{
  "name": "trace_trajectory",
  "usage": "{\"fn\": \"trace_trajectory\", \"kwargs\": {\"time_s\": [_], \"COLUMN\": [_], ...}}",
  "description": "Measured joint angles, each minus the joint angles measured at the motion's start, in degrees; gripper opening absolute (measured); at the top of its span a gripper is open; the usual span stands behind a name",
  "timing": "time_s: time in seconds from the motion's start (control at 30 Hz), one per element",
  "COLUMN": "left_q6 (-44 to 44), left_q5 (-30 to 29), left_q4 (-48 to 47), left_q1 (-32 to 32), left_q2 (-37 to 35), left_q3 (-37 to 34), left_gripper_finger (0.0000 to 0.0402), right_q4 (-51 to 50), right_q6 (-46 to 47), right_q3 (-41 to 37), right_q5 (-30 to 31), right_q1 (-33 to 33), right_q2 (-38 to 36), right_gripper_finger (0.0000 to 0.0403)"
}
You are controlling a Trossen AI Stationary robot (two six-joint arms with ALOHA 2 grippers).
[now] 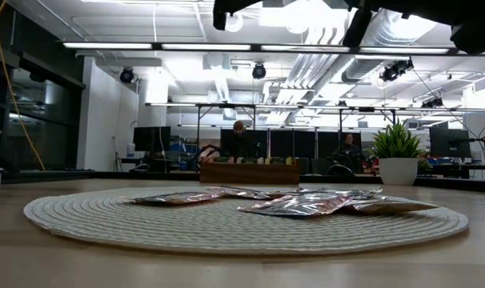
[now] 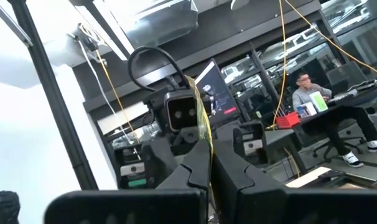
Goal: Pick & Place Tea
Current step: Put the yellow tea bag into the right section of the wooden organizer
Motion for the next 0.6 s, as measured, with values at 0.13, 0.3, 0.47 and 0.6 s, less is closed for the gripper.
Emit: {"fn": "trace_trajectory", "kwargs": {"time_s": [0.13, 0.3, 0.47, 0.6], "left_q6": [0.0, 0.0, 0.0, 0.0], "left_q5": [-0.2, -0.6, -1.9, -2.1], "left_q4": [2.6, 3.8, 4.5, 4.5], "left_q1": [0.0, 0.0, 0.0, 0.0], "left_q2": [0.0, 0.0, 0.0, 0.0], "left_q3": [0.0, 0.0, 0.0, 0.0], "left_gripper_finger": [0.0211, 0.0211, 0.0211, 0.0201], "right_q4": [0.0, -0.5, -0.5, -0.5], "right_q6": [0.0, 0.0, 0.1, 0.1], "right_q3": [0.0, 0.0, 0.0, 0.0], "right_q5": [-0.1, -0.1, -0.1, -0.1], "right_q1": [0.0, 0.0, 0.0, 0.0], "right_q2": [0.0, 0.0, 0.0, 0.0], "right_gripper_finger": [0.0000, 0.0000, 0.0000, 0.0000]}}
